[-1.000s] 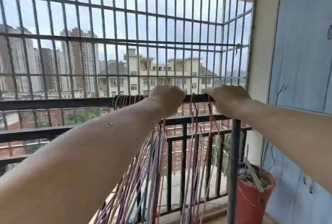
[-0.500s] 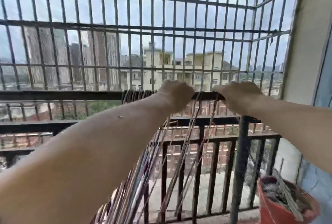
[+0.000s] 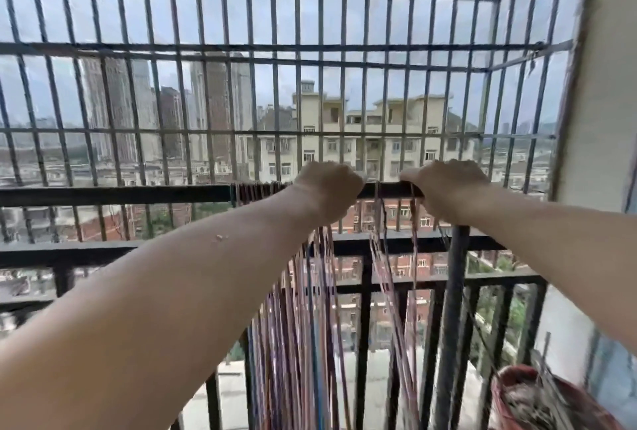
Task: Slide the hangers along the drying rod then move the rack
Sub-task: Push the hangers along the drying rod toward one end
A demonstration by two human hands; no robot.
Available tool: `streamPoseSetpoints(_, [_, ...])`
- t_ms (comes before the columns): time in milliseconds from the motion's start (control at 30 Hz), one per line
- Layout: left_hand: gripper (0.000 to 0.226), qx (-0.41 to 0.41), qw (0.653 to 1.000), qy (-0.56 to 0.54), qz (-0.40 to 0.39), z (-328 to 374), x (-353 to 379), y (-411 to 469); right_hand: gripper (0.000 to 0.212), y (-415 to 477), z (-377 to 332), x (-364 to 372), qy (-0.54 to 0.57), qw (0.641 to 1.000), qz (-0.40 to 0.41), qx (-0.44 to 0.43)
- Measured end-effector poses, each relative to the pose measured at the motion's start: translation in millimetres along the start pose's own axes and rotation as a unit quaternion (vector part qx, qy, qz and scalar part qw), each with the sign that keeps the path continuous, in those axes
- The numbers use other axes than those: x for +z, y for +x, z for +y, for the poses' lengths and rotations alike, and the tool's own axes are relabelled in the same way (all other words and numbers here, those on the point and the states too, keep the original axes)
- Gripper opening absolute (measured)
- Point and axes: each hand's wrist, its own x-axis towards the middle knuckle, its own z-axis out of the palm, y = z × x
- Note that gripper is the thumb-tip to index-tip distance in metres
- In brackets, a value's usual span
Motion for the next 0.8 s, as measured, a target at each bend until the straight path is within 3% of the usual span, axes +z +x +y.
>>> streamPoseSetpoints(200, [0.017,-0.004,0.998,-0.065,0.004,20,21,40,0.058,5,32,32,0.036,0.997,0.053,0.04])
streamPoseSetpoints(400, [0.02,-0.037,0.989,-0.146,0.0,13,29,38,0.038,15,18,48,0.058,0.99,0.099,0.078])
streamPoseSetpoints(600, [0.014,-0.027,0.989,-0.141,0.033,19,29,31,0.059,5,13,45,0.122,0.984,0.039,0.125])
streamPoseSetpoints(700, [0.008,-0.015,0.985,-0.166,0.048,18,26,24,0.038,2,1,30,0.221,0.964,-0.019,0.148])
streamPoseSetpoints(800, [0.019,0.009,0.963,-0.266,0.037,11,20,16,0.036,-2,-24,19,0.248,0.951,0.02,0.182])
